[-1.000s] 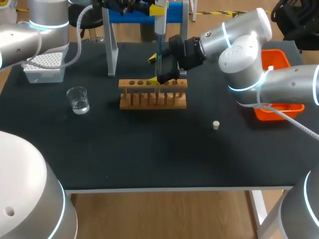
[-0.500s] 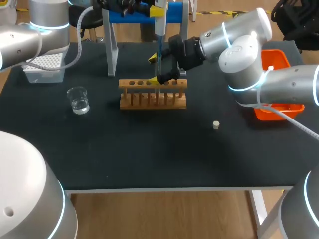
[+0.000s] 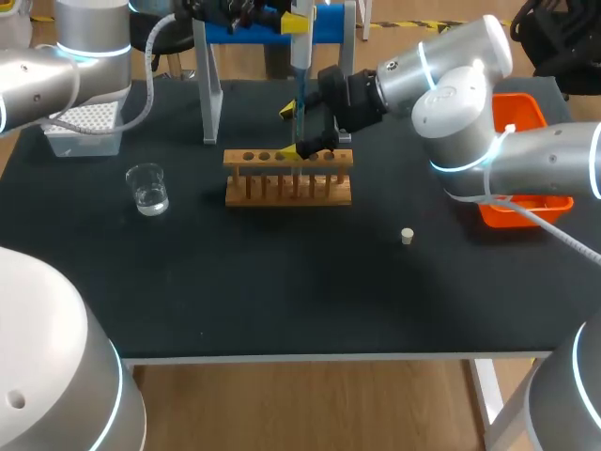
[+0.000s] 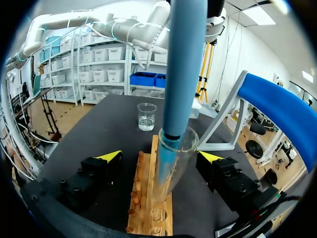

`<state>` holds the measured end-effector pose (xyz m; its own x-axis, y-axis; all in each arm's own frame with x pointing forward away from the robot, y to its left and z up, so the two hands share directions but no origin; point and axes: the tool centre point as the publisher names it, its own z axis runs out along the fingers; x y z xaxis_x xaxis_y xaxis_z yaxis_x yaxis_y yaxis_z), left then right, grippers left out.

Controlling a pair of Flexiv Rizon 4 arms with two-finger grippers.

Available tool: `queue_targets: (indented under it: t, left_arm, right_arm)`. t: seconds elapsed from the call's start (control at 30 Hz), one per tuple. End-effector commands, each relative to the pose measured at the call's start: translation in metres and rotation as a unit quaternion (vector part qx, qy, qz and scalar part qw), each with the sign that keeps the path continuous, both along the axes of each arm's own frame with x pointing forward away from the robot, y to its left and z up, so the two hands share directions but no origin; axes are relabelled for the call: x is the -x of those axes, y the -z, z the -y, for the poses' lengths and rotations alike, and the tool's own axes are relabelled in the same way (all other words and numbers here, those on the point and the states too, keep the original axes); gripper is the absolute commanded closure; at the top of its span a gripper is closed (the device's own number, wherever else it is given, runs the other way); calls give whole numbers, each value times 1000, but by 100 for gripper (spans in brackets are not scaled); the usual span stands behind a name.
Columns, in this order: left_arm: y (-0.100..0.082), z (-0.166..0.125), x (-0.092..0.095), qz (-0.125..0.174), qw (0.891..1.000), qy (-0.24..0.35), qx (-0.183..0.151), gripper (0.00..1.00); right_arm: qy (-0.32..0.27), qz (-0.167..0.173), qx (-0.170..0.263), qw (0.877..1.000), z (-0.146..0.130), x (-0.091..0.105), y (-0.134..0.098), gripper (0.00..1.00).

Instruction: Invert the test tube, pick up the pipette, mount the tip to pipette, aspirate from beaker and dispense into the tube, eject the tip, return the pipette, and cap with the stopper.

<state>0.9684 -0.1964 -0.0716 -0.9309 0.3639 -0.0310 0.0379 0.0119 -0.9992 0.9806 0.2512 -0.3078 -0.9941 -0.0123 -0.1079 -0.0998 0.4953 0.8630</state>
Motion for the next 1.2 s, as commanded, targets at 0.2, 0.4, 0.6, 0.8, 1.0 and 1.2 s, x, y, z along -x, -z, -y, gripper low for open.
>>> queue_targets:
  t: [0.2,0.4,0.6,0.8,1.0,1.2]
  left_arm:
    - [3,-2,-4,-3,1000,3,2,100]
    - [4,-2,-5,-4,1000,3,3,100]
    - [4,-1,-5,-5,1000,3,3,100]
    - [4,-1,-5,-6,1000,4,3,100]
    - [5,-1,-5,-8,1000,6,1,100]
    - [5,-1,-5,-8,1000,6,1,100]
  right_arm:
    - [0,0,1,1000,0,0,0,0]
    - [0,0,1,1000,0,0,0,0]
    - [0,0,1,1000,0,0,0,0]
    - [0,0,1,1000,0,0,0,0]
    - [0,0,1,1000,0,0,0,0]
    - [0,0,1,1000,0,0,0,0]
